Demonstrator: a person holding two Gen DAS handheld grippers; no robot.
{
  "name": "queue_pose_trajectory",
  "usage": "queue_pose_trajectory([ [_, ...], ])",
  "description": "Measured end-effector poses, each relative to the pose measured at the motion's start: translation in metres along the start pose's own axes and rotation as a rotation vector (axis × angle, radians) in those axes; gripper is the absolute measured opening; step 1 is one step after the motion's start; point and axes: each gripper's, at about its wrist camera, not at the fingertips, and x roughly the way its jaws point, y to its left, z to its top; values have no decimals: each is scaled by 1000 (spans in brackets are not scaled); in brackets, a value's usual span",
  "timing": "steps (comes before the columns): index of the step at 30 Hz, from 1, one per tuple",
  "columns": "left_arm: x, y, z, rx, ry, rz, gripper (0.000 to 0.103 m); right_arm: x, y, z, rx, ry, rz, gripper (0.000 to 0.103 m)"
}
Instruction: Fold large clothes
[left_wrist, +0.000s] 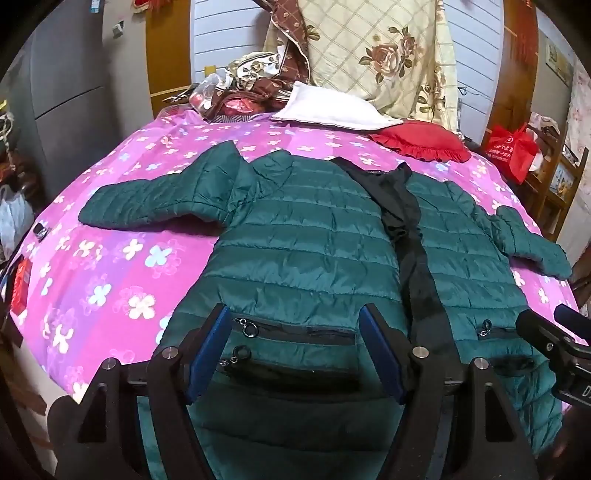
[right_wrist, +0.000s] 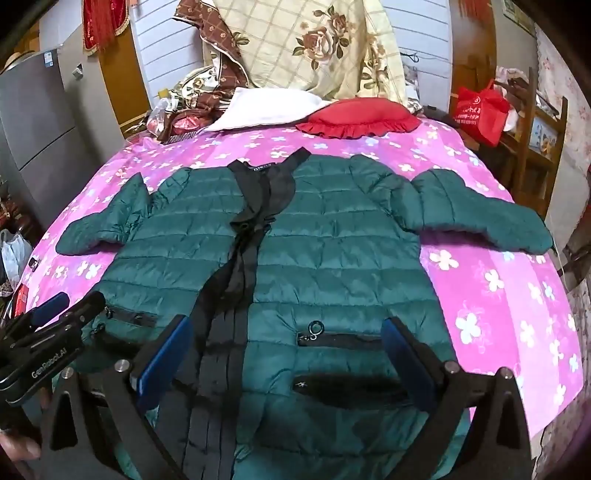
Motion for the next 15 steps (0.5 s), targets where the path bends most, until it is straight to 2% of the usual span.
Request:
queue_pose_trajectory([
  [7, 0, 0, 0, 1, -4, -5, 51, 4, 2, -3, -22, -3, -27, 103],
  [15, 2, 0, -1, 2, -10, -2, 51, 6, 2, -2, -3, 4, -20, 103],
])
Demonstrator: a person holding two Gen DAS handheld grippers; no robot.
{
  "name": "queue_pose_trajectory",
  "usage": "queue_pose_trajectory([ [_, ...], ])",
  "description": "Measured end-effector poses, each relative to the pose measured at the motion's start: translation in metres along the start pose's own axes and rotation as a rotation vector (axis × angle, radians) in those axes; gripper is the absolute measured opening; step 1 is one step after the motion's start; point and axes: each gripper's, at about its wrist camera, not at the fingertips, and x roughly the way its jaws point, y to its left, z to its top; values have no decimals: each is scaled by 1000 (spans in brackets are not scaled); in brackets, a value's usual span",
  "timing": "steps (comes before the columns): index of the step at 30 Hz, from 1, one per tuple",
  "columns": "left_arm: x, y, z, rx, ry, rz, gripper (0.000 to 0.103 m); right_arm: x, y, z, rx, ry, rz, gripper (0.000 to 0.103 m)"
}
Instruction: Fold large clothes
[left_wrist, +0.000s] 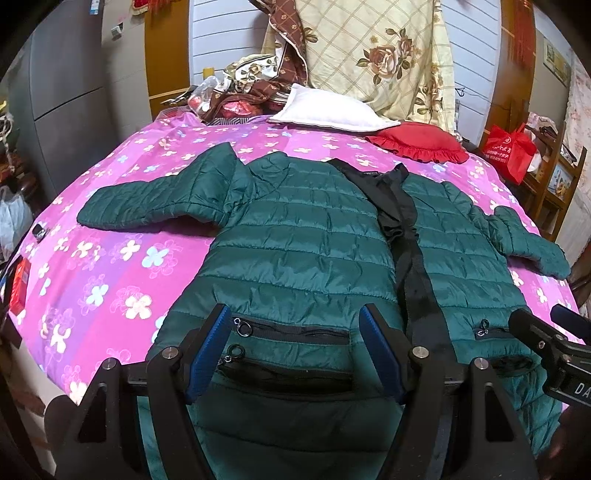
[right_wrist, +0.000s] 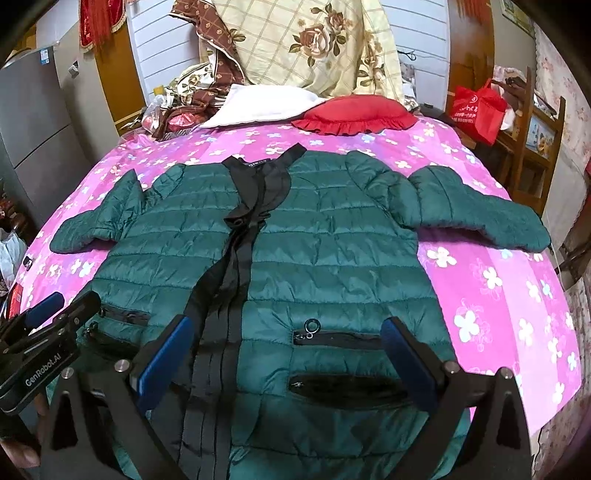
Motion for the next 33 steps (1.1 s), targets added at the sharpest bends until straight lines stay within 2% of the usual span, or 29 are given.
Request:
queue_pose_trajectory([
  [8, -2, -2, 0, 6, 5, -2, 51, 3, -3, 1, 0, 12, -11, 103],
  [11, -1, 0, -1, 5, 7, -4, 51, 2, -4, 0, 2, -30, 0, 103],
  [18, 0, 2, -1, 6, 7, -8, 51, 5, -6, 2, 17, -15, -6, 103],
  [21, 0, 4, -1, 7, 5, -9, 51, 5, -7, 4, 43, -58, 20, 103],
  [27, 2, -4, -4, 13, 5, -8, 51, 7, -7, 4, 27, -39, -13, 103],
  [33, 3, -8, -5, 18, 6, -2, 51, 7, -8, 4, 14, -64, -36, 103],
])
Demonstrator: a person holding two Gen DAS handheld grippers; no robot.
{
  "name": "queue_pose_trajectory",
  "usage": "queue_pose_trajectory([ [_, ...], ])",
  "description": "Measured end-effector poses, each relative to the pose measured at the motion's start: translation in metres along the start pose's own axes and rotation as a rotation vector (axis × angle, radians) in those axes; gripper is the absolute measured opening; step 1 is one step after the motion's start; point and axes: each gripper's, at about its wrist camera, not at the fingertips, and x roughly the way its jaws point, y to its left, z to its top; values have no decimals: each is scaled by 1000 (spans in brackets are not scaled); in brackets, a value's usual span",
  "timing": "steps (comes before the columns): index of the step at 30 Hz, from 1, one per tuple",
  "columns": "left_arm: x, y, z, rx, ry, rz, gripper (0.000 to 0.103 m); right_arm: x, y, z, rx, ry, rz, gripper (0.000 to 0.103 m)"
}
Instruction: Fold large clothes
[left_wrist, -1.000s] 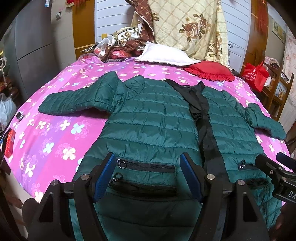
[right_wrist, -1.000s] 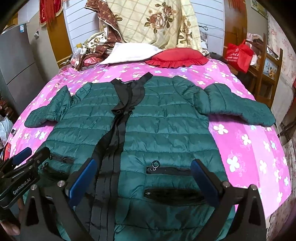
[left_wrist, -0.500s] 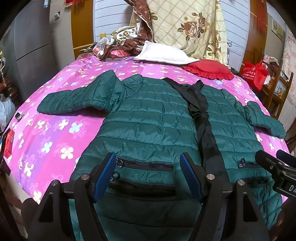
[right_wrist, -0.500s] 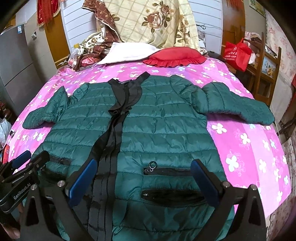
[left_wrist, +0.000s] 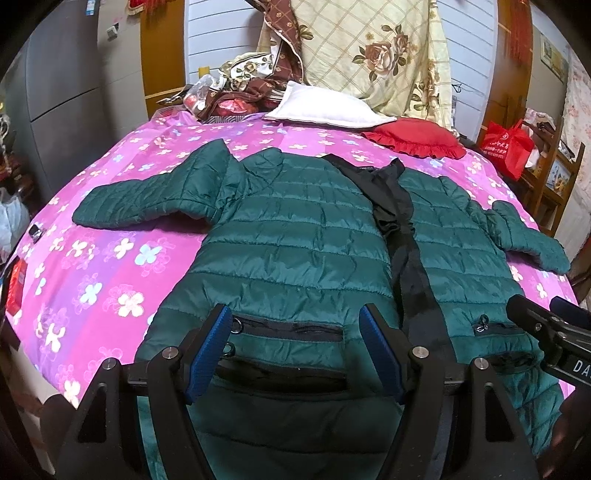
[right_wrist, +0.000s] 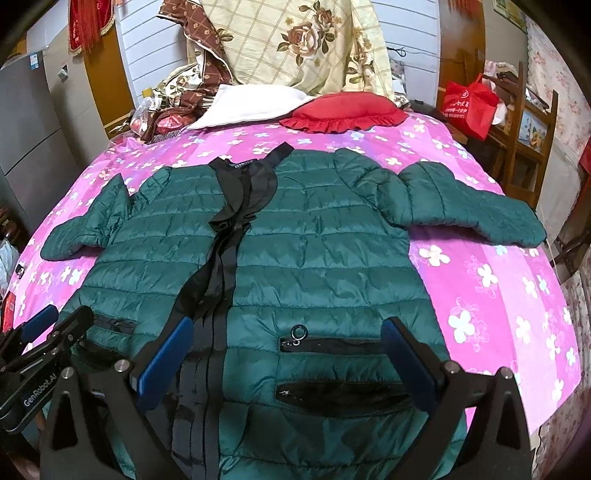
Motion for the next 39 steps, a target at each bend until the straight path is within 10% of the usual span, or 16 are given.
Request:
queue_pose_trajectory([
  [39, 6, 2, -3, -7, 16, -6, 51, 8, -1, 1, 11, 28, -1, 103],
])
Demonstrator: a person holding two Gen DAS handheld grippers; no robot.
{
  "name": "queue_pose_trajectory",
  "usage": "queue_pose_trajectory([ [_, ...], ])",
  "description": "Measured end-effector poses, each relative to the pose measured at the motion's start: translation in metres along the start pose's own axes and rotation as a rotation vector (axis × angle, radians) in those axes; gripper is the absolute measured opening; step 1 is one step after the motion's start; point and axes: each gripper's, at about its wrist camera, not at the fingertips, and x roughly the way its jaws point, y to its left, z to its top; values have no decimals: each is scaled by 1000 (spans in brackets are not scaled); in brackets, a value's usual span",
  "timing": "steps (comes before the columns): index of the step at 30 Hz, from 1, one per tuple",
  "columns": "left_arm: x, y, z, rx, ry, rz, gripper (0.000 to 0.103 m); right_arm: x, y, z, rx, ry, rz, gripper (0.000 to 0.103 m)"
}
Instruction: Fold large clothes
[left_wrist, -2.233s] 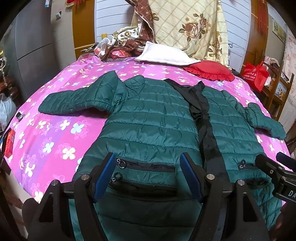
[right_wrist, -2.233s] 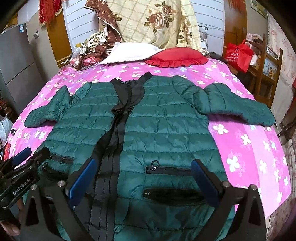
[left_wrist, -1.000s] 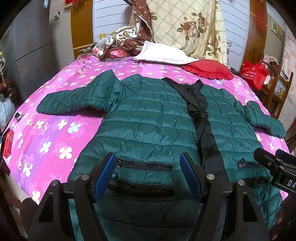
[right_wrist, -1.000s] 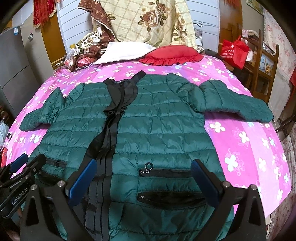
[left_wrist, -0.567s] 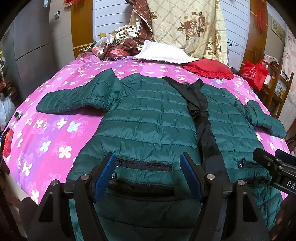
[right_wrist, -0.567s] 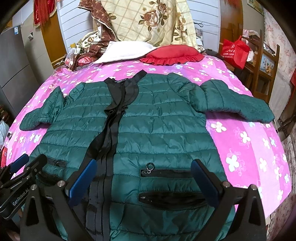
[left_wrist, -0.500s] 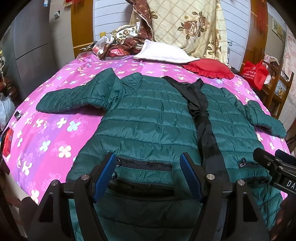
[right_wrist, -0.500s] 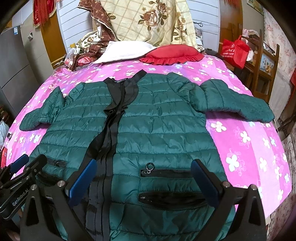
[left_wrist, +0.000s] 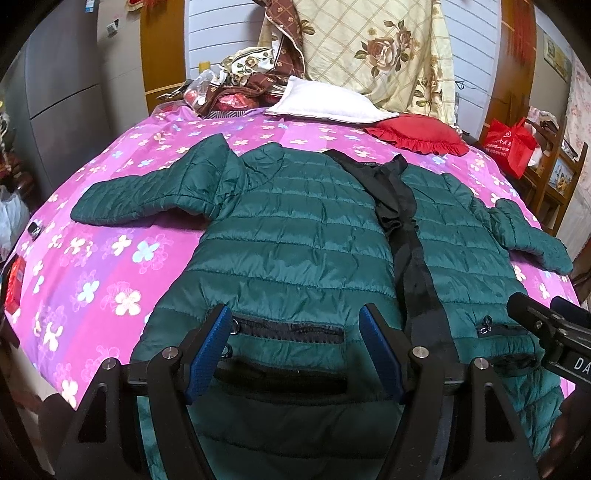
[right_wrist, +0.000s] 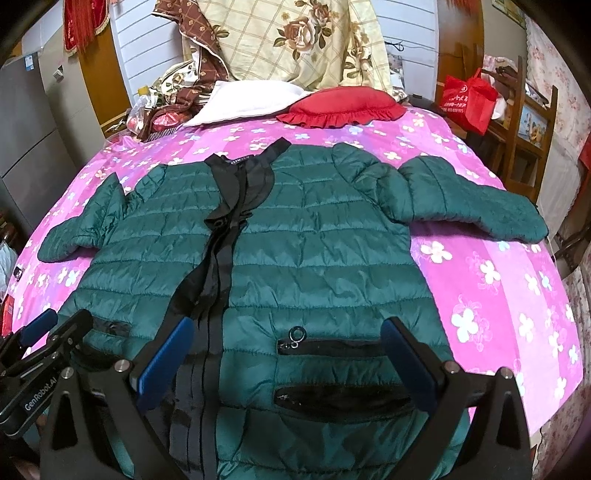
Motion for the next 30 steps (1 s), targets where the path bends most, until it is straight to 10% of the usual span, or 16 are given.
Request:
queue_pose_trajectory([
  [30, 16, 9, 41, -6, -17, 24, 51, 19, 1, 30, 23, 11, 2, 103],
])
